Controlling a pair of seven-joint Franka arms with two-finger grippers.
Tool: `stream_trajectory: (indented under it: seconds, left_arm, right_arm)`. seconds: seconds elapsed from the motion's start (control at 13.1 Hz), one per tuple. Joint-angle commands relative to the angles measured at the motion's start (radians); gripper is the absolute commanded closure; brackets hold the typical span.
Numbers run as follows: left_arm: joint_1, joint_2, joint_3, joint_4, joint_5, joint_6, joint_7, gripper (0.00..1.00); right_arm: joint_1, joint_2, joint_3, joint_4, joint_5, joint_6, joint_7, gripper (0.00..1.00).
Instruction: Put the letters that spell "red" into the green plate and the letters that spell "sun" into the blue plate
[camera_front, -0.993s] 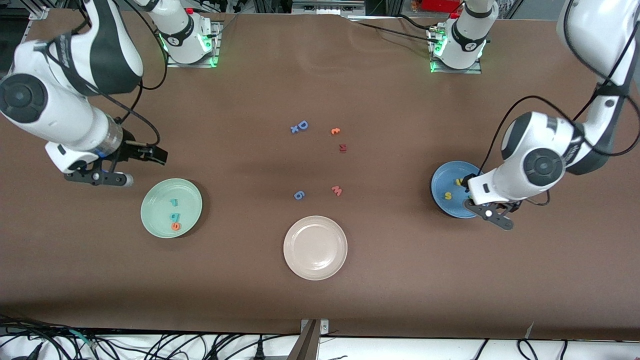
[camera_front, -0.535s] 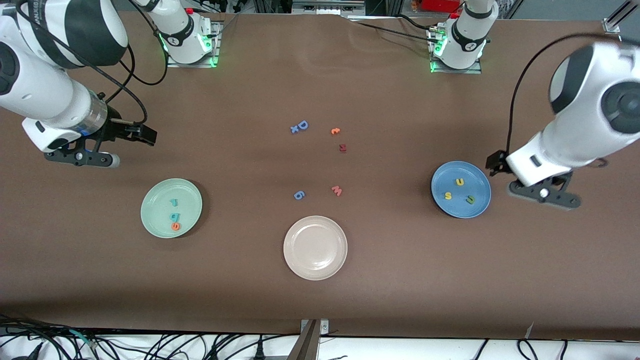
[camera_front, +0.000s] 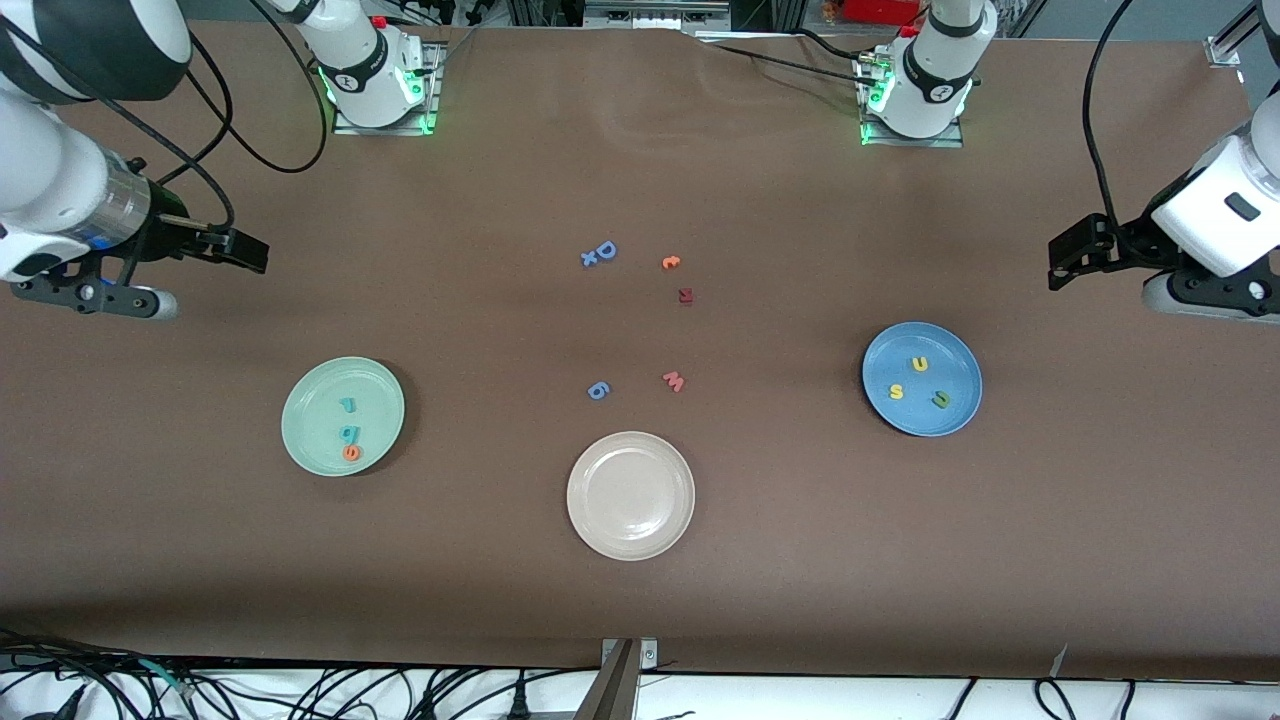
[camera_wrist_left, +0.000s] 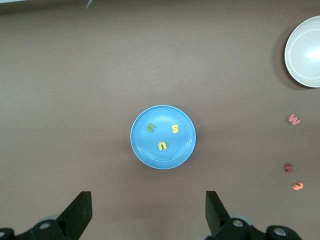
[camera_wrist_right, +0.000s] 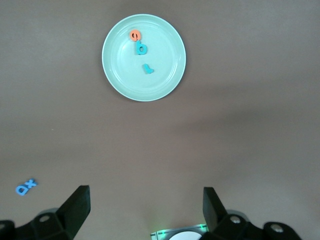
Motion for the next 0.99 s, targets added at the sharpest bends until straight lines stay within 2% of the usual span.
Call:
stream_trajectory:
  seconds: [0.0,0.08,0.23,0.53,0.69,0.92]
  left_arm:
    - [-0.046,-0.126,0.073,-0.162,-0.025,0.093,-0.006,0.0]
    - [-0.067,-0.169,0.108,-0.225,-0.031,0.136,-0.008,0.0]
    - [-0.141,-0.192,0.191,-0.26,-0.031,0.143,-0.003,0.0]
    - [-0.153,-0.201,0.202,-0.281,-0.04,0.157,-0.006,0.0]
    - [-0.152,-0.198,0.204,-0.284,-0.093,0.157,-0.002,0.0]
    - [-0.161,-0.201,0.207,-0.284,-0.091,0.157,-0.009,0.0]
  right_arm:
    - [0.01,-0.008,-0.023,0.026,0.031,-0.028,-0.005,0.0]
    - [0.01,-0.01,-0.023,0.026,0.031,-0.028,-0.005,0.0]
    - [0.01,-0.01,-0.035,0.026,0.034,-0.019,-0.005,0.0]
    - [0.01,-0.013,-0.072,0.026,0.107,-0.019,-0.007,0.0]
    - [0.016,-0.013,-0.084,0.026,0.115,-0.019,-0.03,0.0]
    - [0.016,-0.013,-0.084,0.026,0.107,-0.019,-0.045,0.0]
